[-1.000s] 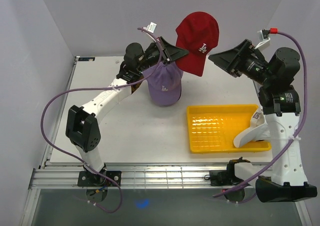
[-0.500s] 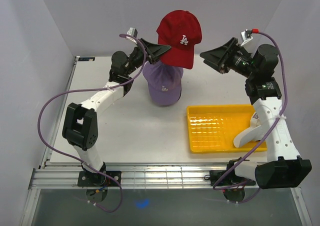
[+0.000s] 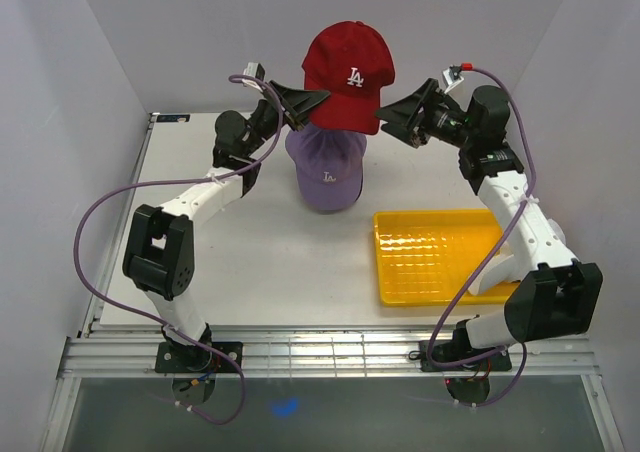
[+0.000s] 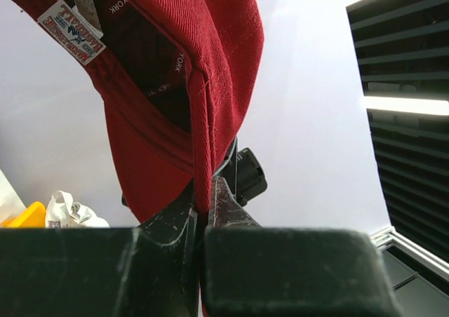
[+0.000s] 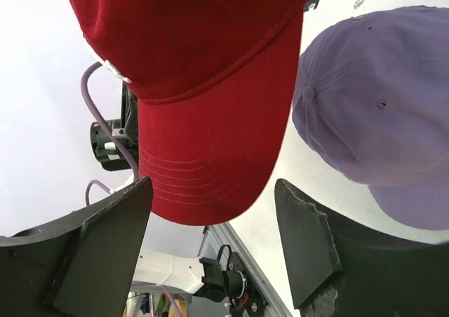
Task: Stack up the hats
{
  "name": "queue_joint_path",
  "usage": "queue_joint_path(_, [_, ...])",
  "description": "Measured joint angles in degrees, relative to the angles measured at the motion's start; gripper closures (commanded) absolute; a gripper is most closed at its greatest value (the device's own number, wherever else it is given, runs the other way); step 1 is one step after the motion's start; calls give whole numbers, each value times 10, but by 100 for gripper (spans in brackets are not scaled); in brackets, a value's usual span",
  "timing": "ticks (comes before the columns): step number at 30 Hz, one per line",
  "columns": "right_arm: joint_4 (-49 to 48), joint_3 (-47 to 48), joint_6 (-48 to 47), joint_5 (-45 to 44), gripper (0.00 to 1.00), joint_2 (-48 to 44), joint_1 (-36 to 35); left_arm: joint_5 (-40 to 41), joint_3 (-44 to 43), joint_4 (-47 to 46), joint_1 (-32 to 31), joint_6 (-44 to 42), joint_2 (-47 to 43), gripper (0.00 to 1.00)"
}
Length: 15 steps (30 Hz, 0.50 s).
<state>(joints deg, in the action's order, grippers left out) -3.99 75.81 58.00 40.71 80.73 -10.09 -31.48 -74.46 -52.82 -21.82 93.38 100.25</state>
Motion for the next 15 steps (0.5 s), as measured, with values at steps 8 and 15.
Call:
queue_joint_path(8, [-58, -6, 32, -2, 24, 17, -17, 9, 19, -21, 18, 35, -2, 100])
queue_joint_path(15, [-81, -6, 56, -7, 24, 52, -50, 19, 39, -43, 24, 68, -3, 100])
